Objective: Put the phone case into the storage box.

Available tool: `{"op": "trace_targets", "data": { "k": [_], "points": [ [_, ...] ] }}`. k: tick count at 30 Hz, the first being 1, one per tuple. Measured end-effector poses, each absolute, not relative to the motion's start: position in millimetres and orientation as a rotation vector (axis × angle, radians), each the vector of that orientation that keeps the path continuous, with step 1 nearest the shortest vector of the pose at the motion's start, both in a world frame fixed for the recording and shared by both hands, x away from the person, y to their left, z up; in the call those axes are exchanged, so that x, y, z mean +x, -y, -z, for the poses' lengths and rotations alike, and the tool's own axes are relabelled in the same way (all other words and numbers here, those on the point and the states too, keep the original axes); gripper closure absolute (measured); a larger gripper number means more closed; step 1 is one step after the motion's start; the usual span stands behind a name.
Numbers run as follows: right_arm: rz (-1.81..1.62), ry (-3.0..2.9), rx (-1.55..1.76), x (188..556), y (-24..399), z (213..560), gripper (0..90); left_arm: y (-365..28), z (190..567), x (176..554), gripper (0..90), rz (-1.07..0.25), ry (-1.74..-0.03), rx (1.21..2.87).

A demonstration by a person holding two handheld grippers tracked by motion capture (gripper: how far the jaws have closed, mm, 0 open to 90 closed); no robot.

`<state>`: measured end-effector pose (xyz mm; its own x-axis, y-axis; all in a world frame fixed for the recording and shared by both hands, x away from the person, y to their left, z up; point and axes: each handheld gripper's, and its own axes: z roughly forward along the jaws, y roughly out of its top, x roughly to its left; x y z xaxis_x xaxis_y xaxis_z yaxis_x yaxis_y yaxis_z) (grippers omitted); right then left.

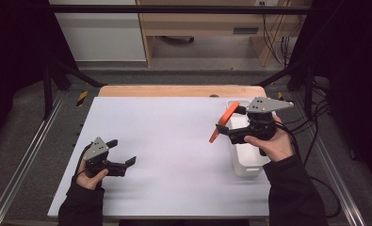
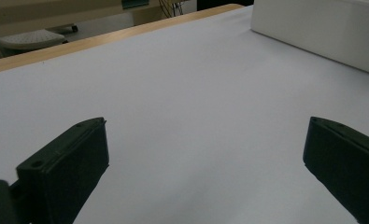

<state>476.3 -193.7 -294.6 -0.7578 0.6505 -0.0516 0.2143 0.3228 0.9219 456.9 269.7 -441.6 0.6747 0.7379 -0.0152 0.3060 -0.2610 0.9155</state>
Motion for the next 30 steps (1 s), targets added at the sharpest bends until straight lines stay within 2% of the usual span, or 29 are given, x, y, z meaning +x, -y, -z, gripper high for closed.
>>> {"op": "trace_targets", "data": {
  "k": [30],
  "points": [
    [-1.225,-1.94,1.086,534,211,286,16.2,-271,444,459,0.0,-0.513,-0.827,1.846]
  ]
}}
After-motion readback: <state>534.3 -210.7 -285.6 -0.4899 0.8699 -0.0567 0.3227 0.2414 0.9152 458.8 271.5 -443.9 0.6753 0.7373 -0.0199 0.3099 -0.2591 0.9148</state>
